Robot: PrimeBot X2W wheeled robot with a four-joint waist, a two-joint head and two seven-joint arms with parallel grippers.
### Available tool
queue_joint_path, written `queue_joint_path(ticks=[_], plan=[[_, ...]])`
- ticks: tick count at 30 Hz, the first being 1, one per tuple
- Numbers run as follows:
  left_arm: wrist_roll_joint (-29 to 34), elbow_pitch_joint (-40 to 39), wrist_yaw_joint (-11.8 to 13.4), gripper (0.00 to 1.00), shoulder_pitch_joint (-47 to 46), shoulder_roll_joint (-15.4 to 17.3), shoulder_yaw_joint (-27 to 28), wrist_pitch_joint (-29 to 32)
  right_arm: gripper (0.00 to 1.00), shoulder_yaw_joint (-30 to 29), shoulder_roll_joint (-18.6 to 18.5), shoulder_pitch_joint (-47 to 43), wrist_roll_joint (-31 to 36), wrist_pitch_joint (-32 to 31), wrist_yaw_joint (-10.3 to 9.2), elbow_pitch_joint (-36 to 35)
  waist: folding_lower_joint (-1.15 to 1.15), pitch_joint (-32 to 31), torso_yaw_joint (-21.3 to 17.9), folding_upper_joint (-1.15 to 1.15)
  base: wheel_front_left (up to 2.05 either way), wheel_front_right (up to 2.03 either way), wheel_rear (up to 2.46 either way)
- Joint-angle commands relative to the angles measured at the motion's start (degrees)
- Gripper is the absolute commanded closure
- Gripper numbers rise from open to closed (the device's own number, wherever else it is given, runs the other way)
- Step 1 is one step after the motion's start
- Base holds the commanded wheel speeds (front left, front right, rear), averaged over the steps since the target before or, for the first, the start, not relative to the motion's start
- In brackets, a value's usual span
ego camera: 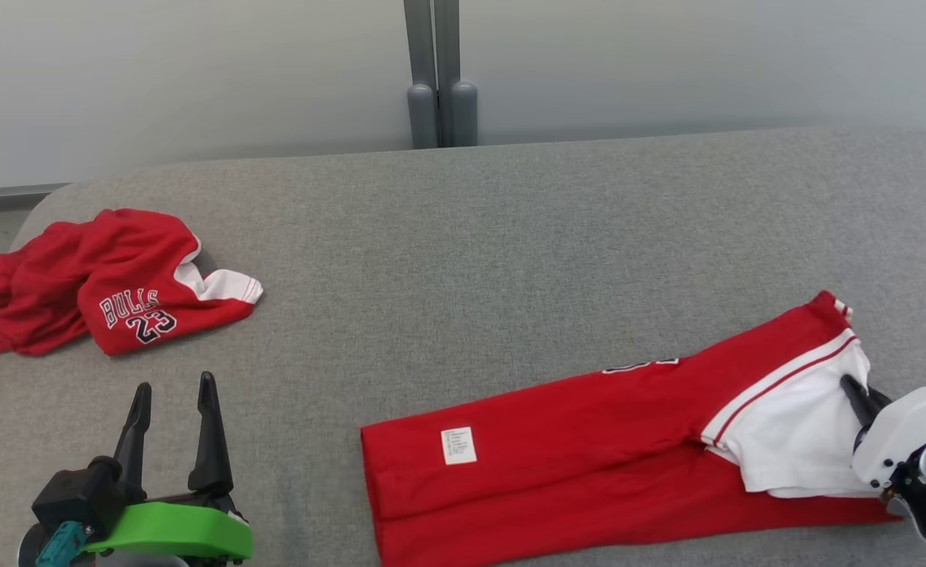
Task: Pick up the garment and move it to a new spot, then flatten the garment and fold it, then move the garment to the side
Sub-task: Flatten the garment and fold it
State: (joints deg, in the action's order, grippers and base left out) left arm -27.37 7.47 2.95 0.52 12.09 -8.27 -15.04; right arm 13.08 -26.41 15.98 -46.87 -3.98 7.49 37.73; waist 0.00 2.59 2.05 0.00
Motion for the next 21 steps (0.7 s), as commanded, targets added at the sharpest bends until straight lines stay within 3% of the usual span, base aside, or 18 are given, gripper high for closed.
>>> queue_joint_path(ticks=[1, 7, 13, 21], plan=[[0.7, -0.01, -0.34, 0.0, 0.34, -0.27, 0.24, -0.17, 1.0, -0.45, -1.11, 0.84, -0.21, 0.47, 0.01, -0.51, 0.0, -0.1, -0.15, 0.0, 0.0, 0.0, 0.0], [1.25, 0.46, -0.69, 0.0, 1.06, -1.24, 0.48, -0.17, 1.0, -1.18, -2.14, 1.01, 2.31, 0.18, 0.01, -4.48, 0.0, -0.99, -0.59, 0.0, 0.0, 0.0, 0.0], [1.25, 1.27, -0.93, 0.0, 1.55, -1.64, 0.51, -0.18, 1.0, -0.23, 0.67, -1.43, 5.46, -3.1, 0.02, -14.55, 0.0, -2.47, 0.21, 0.0, 0.0, 0.0, 0.0], [1.38, 2.89, -1.41, 0.0, 1.16, -1.8, 0.25, -0.17, 1.0, 1.73, 6.91, -6.74, 10.9, -11.05, 0.02, -30.96, 0.0, -3.31, 4.87, 0.0, 0.0, 0.0, 0.0]])
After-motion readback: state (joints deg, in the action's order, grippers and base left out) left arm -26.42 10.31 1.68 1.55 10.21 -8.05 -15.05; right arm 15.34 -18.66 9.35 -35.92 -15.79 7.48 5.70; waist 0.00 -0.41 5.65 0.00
